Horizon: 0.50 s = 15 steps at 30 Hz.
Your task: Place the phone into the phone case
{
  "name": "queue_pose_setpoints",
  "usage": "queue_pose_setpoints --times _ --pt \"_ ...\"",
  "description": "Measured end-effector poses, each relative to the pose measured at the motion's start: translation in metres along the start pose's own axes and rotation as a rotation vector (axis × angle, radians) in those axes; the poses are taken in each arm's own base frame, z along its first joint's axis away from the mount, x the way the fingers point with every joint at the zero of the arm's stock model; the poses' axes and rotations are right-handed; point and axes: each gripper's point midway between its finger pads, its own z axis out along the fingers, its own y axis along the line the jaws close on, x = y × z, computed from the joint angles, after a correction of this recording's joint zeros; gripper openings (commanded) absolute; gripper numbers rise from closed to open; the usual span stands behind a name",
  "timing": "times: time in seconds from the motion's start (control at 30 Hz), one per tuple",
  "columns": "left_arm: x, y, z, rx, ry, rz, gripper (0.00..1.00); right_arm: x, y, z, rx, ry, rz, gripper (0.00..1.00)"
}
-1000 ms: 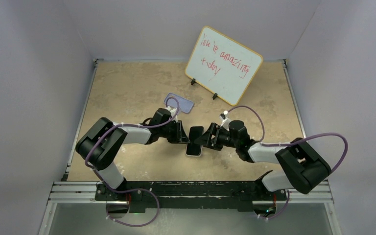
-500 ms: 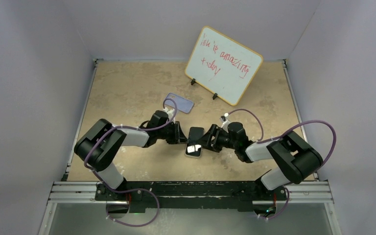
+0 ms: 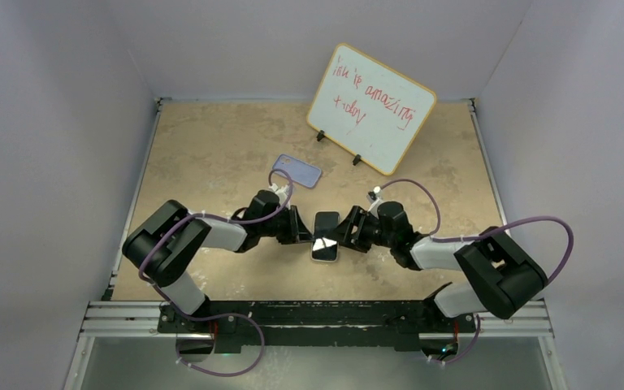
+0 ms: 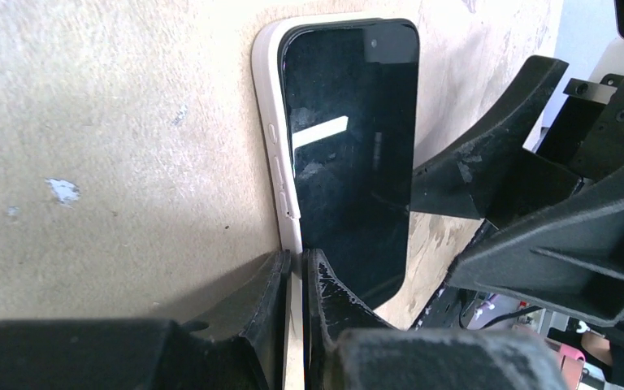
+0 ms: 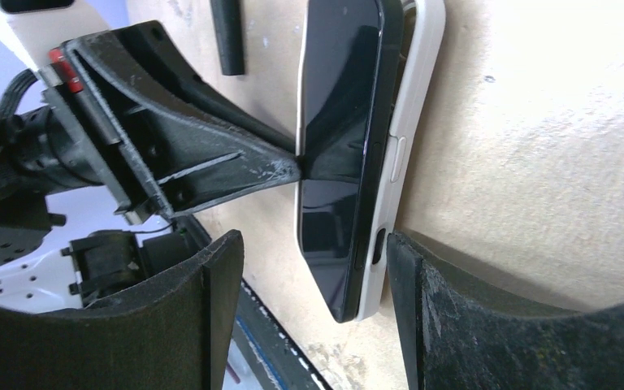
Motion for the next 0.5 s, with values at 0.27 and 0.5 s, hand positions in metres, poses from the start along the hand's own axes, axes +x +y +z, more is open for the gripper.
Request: queue_pose_setpoints --times 0.27,0.5 --pt "0.007 -0.003 0.003 0.019 0.022 0.008 0.06 -0.003 -0.008 -0.001 0.054 -0.017 -0.027 0.73" --pt "0.010 -0.006 0.003 0.039 0.034 -0.013 0.05 -0.015 -0.012 0.002 0.084 -0.078 -0.038 0.76"
